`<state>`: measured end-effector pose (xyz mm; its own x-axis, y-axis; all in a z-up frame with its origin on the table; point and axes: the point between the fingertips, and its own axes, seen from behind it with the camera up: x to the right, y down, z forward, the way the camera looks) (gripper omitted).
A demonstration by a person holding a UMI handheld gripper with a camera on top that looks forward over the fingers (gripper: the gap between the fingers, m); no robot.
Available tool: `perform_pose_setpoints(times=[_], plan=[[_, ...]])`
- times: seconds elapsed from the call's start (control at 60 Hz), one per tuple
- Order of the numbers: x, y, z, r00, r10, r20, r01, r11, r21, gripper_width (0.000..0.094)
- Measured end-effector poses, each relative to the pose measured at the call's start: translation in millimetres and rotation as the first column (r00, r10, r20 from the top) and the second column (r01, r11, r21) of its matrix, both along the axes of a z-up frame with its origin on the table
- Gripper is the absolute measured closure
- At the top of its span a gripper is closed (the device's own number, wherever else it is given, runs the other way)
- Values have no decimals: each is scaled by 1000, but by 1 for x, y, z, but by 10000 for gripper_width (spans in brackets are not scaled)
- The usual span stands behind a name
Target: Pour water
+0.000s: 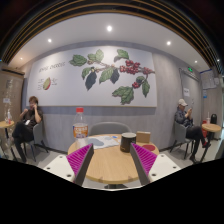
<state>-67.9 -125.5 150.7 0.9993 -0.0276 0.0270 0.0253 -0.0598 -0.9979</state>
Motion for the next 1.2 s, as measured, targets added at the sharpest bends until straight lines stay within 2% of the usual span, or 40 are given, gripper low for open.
perform_pose_setpoints(times=[0.183,0.317,0.533,0.55,0.617,0.733,0.917,0.95,0.967,0.983,1.0,1.05,1.117,1.2], plan=[[-5,13,-1,1000,9,-18,-9,1000,-13,147],[-40,14,-2,997,72,-37,-73,997,-20,147],[-100,80,-5,985,163,-53,-164,986,-13,150],[-100,69,3,983,175,-57,-177,984,-22,151],[-126,103,-5,979,195,-54,-196,981,-9,153],[-140,135,-4,983,183,-10,-183,983,4,154],[-133,192,-6,997,73,30,-74,997,20,155],[-131,195,-3,997,70,29,-70,997,14,194],[-132,198,-3,997,70,29,-70,997,14,256],[-134,198,-4,997,69,32,-69,998,10,384],[-132,204,-9,997,67,26,-68,998,12,416],[-129,206,-8,999,32,12,-33,999,18,484],[-131,206,-8,999,36,24,-37,999,21,567],[-120,210,-7,999,40,-12,-40,999,31,610]])
